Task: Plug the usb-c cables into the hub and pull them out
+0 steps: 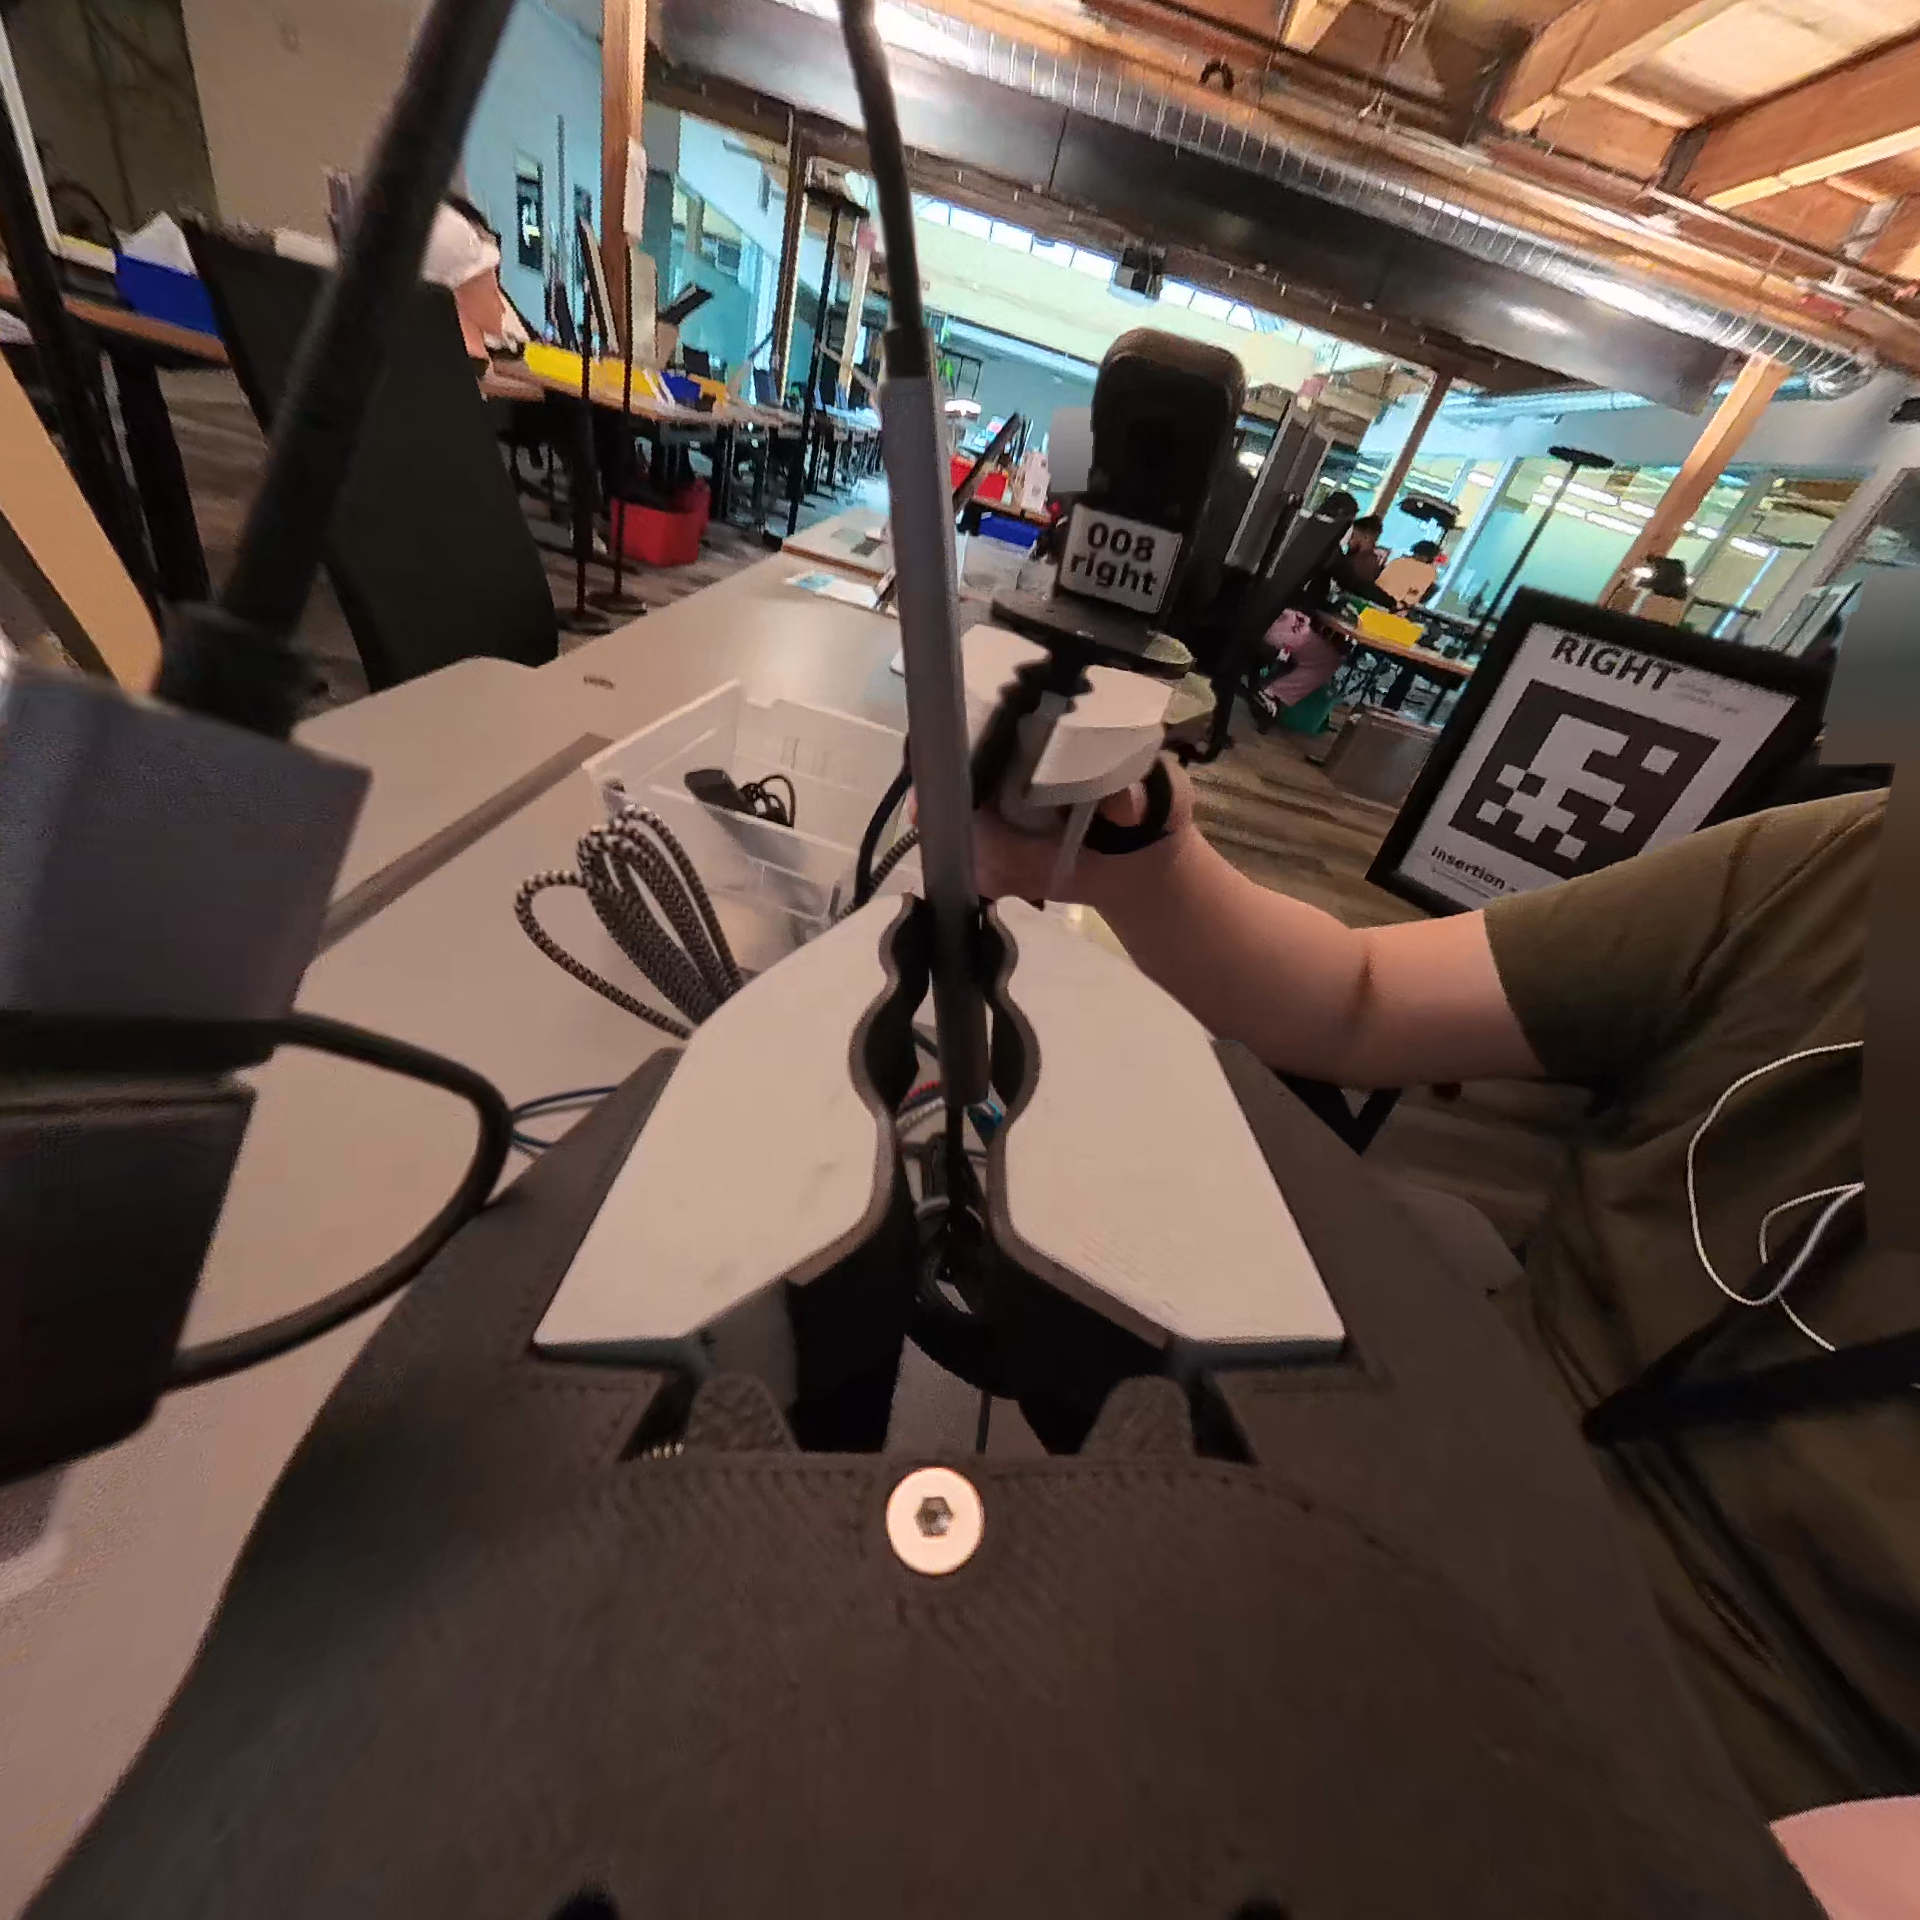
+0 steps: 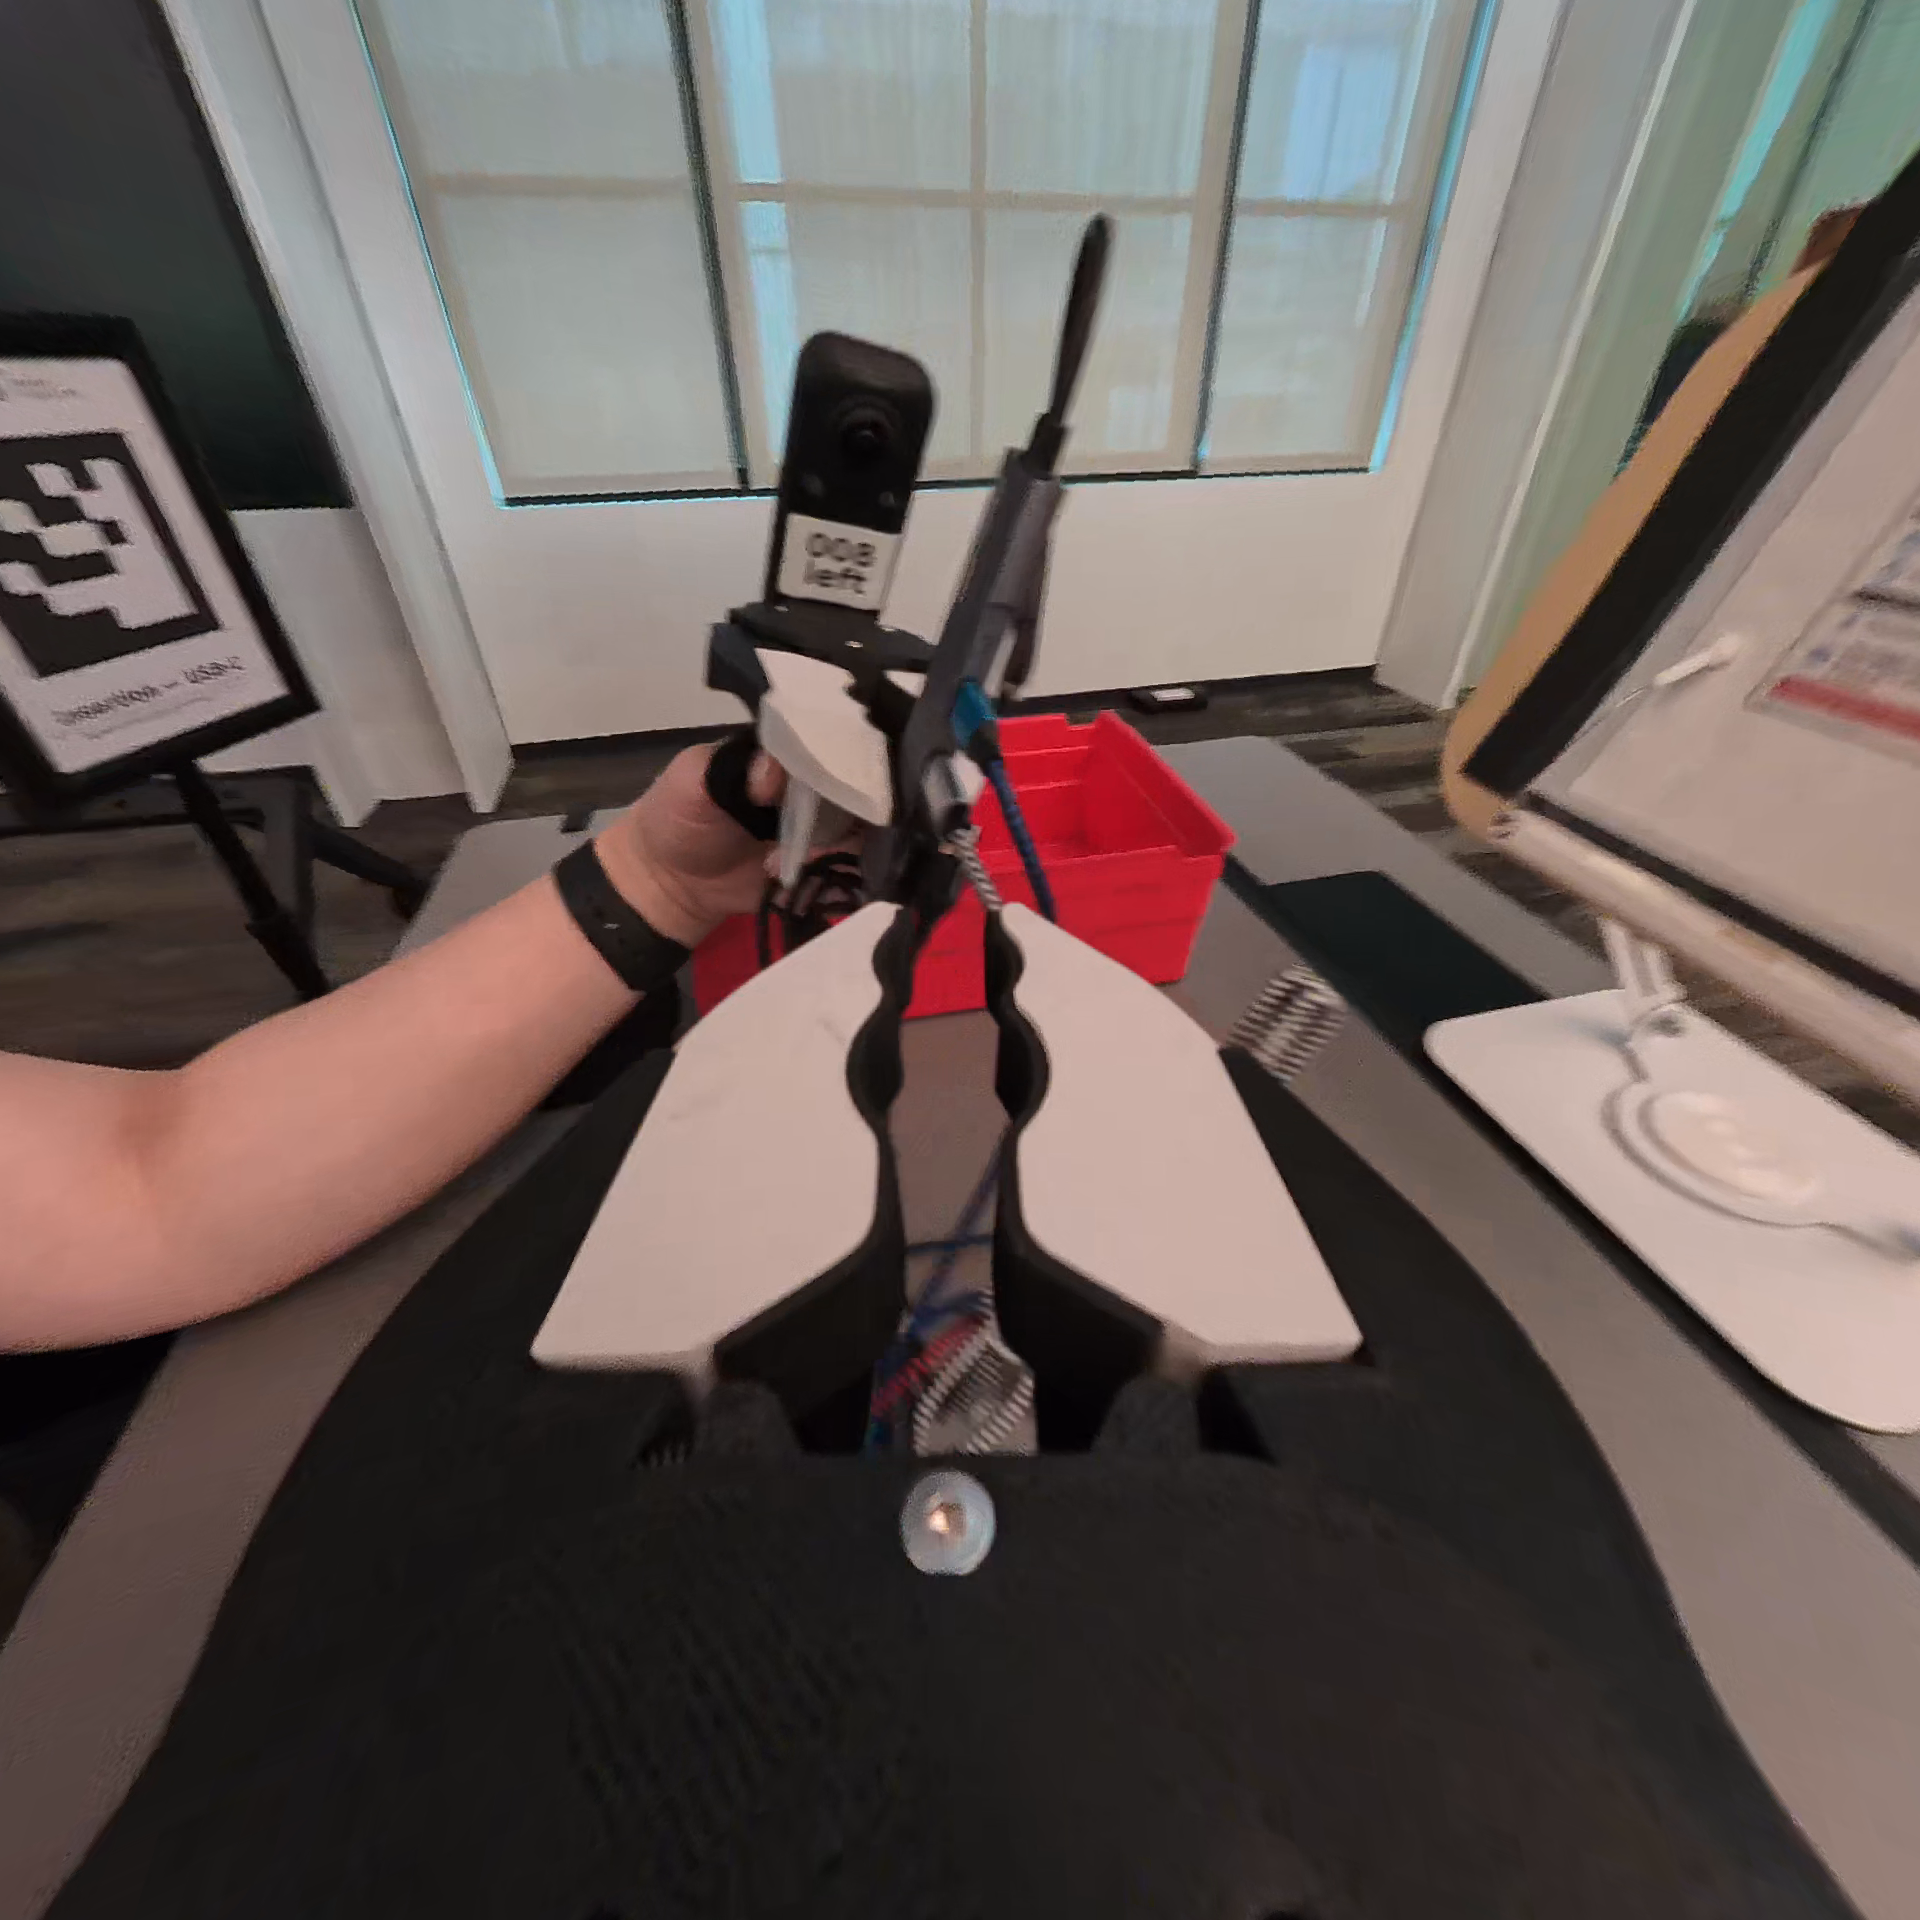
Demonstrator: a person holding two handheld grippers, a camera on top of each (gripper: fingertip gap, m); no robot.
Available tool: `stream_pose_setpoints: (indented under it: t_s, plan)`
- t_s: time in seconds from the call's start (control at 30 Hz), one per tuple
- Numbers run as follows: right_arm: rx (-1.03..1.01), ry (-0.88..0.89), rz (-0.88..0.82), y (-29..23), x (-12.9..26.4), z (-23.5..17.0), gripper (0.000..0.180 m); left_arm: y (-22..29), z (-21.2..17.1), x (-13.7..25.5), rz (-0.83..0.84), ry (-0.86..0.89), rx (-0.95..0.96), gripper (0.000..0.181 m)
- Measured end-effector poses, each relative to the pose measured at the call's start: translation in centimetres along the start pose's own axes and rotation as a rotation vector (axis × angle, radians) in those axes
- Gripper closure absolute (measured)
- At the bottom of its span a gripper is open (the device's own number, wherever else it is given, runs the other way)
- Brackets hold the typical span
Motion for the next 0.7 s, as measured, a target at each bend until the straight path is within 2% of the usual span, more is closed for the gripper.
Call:
stream_pose_setpoints:
  t_s: [0.1, 0.17, 0.23, 0.3, 0.37, 0.47, 0.57, 0.6, 0.7]
  plan:
    - [-0.001, -0.043, -0.088, 1.3, 0.8, -0.1, 0.145, 0.6, 0.9, 0.4, 0.029, 0.027, -0.029, 0.172]
    - [-0.054, -0.124, -0.114, 2.1, 0.7, -1.3, 0.115, 1.0, 1.4, 0.6, 0.050, 0.030, -0.052, 0.172]
    - [-0.137, -0.203, -0.071, 2.2, 0.2, -2.8, 0.098, 1.3, 1.9, 0.7, 0.075, 0.038, -0.068, 0.172]
    - [-0.224, -0.227, 0.009, 1.7, -0.5, -3.8, 0.092, 1.6, 2.4, 0.9, 0.102, 0.056, -0.081, 0.172]
    - [-0.277, -0.256, 0.051, 1.2, -1.4, -4.8, 0.070, 1.9, 2.9, 1.0, 0.113, 0.066, -0.086, 0.172]
    - [-0.203, -0.405, 0.014, 0.7, -3.1, -7.5, 0.041, 2.3, 3.3, 0.9, 0.129, 0.070, -0.098, 0.172]
    - [-0.057, -0.516, -0.051, 0.2, -4.8, -9.9, 0.044, 2.6, 3.6, 0.5, 0.118, 0.074, -0.096, 0.173]
    - [-0.023, -0.542, -0.058, -0.1, -5.2, -10.4, 0.054, 2.7, 3.6, 0.3, 0.110, 0.069, -0.093, 0.173]
    - [-0.056, -0.582, 0.009, -0.8, -5.4, -10.7, 0.123, 2.7, 3.5, -0.2, 0.111, 0.058, -0.094, 0.173]
Point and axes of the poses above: each gripper's, where its closed fingertips meet, x back along the fingers, z out of its top, y = z × x across the jaws, the point moved 5 cm from there along x, back along the fingers, and after that the axes turned 2 degrees about -z, right-handed, at the moved point
